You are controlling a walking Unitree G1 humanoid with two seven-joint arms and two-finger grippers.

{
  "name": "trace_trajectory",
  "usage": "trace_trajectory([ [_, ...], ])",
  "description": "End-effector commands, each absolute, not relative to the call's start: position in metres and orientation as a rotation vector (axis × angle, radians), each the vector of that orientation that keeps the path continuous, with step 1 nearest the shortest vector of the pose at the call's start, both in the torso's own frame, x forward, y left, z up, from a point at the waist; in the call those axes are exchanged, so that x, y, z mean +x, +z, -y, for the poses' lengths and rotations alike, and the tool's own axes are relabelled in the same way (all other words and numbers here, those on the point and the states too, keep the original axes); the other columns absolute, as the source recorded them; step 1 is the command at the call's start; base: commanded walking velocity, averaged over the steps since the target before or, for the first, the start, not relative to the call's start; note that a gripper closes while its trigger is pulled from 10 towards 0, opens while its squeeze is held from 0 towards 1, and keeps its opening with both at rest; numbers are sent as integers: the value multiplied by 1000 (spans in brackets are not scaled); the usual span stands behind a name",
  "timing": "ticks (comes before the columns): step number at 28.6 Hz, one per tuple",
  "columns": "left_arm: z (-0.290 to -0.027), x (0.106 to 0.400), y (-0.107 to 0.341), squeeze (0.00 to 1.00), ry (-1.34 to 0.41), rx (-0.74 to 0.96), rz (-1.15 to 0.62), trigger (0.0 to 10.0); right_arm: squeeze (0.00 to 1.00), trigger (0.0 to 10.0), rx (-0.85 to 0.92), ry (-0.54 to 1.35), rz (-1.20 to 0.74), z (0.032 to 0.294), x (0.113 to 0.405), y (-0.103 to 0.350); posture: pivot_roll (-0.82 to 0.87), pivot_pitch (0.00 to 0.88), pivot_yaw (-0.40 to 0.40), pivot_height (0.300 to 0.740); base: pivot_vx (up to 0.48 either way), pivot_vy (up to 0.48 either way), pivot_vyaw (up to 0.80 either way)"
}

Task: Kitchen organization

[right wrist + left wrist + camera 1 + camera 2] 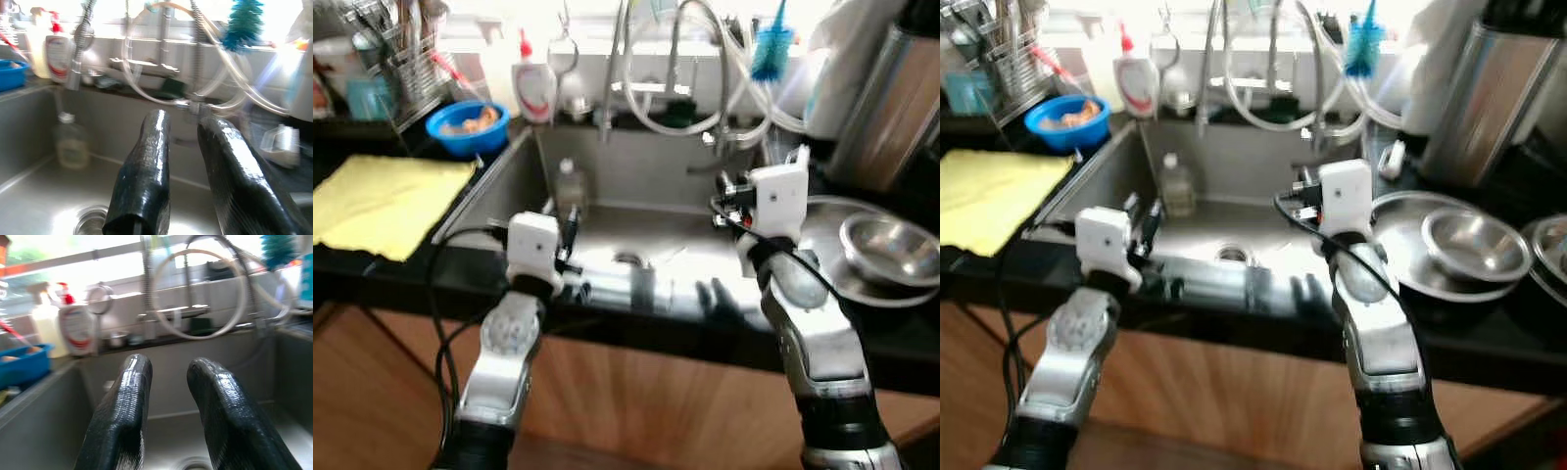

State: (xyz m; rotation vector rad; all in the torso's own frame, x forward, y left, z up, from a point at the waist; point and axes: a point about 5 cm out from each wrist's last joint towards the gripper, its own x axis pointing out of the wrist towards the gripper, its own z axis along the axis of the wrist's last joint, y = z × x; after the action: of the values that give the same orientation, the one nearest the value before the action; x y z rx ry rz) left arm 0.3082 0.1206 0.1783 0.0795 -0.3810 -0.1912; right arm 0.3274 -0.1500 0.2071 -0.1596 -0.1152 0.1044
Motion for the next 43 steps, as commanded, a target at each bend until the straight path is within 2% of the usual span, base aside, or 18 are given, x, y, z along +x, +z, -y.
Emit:
trace_trajectory([
  [1, -119, 309, 180, 0, -198, 78, 385, 10000, 0, 10000, -166, 105, 127, 147, 328, 212, -96, 0, 29, 740, 0, 0, 0],
  [10, -121, 309, 179, 0, -194, 84, 382, 10000, 0, 10000, -298, 58, 69, 150, 330, 221, -99, 0, 31, 740, 0, 0, 0],
  [11, -121, 309, 179, 0, -195, 84, 381, 10000, 1000, 10000, -300, 42, 60, 153, 330, 223, -99, 0, 31, 740, 0, 0, 0],
  [15, -121, 310, 179, 0, -197, 82, 378, 10000, 1000, 10000, -322, -16, 17, 161, 331, 230, -105, 0, 34, 740, 0, 0, 0],
  [22, -122, 311, 179, 0, -194, 81, 376, 10000, 1000, 10000, -281, -29, -4, 157, 331, 244, -111, 0, 35, 740, 0, 0, 0],
  [26, -122, 311, 178, 0, -197, 80, 373, 10000, 1000, 10000, -259, -8, -62, 139, 328, 237, -124, 0, 30, 740, 0, 0, 0],
  [29, -121, 312, 179, 0, -198, 75, 374, 10000, 1000, 10000, -344, 12, -88, 131, 323, 229, -113, 0, 28, 740, 0, 0, 0],
  [34, -120, 311, 177, 0, -210, 74, 370, 10000, 1000, 10000, -357, 24, -143, 126, 319, 222, -123, 0, 27, 740, 0, 0, 0],
  [35, -120, 311, 177, 0, -210, 71, 369, 10000, 0, 10000, -396, 29, -153, 126, 318, 221, -122, 0, 24, 740, 0, 0, 0],
  [43, -118, 310, 176, 0, -215, 64, 368, 10000, 0, 10000, -466, -71, -144, 136, 314, 222, -124, 0, 19, 740, 0, 0, 0],
])
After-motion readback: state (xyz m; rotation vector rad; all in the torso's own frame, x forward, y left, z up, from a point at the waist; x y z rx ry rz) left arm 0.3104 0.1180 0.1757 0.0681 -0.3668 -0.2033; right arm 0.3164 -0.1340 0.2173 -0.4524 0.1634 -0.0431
